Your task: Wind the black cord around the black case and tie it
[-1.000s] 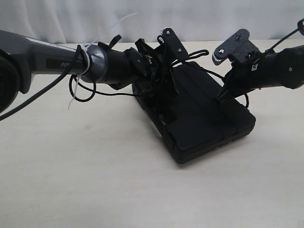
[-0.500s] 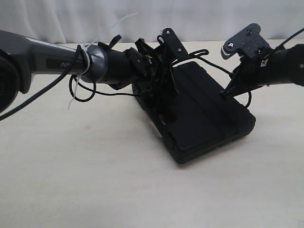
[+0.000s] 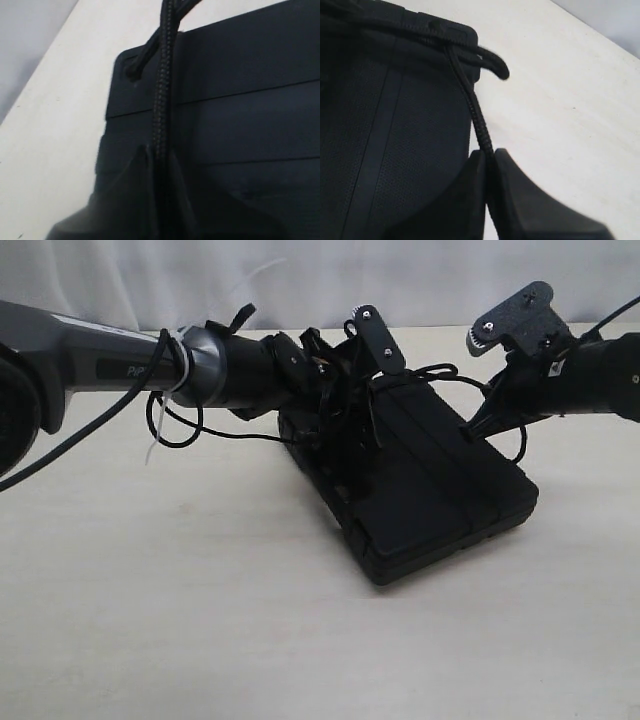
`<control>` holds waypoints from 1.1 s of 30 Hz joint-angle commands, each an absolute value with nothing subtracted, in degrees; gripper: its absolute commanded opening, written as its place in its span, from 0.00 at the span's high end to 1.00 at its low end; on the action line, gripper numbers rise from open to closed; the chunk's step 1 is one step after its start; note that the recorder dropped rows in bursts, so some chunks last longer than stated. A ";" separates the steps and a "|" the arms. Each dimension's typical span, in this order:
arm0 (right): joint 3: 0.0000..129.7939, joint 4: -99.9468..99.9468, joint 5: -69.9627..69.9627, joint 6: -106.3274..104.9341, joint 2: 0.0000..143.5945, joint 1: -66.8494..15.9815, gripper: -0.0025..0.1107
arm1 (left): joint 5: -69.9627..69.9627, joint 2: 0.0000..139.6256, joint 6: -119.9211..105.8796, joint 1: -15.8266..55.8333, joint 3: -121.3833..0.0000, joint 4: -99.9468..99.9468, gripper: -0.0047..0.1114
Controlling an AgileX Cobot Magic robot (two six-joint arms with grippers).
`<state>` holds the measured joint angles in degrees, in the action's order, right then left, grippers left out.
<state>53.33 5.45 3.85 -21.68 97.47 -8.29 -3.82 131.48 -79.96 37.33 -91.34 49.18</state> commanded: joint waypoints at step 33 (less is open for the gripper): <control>56.71 4.89 15.96 -21.85 100.89 -8.18 0.53 | -32.39 131.51 -85.65 37.34 -96.05 48.67 0.96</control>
<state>55.45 5.08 12.78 -21.57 102.01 -8.29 -32.21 131.38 -85.52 37.33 -96.23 49.55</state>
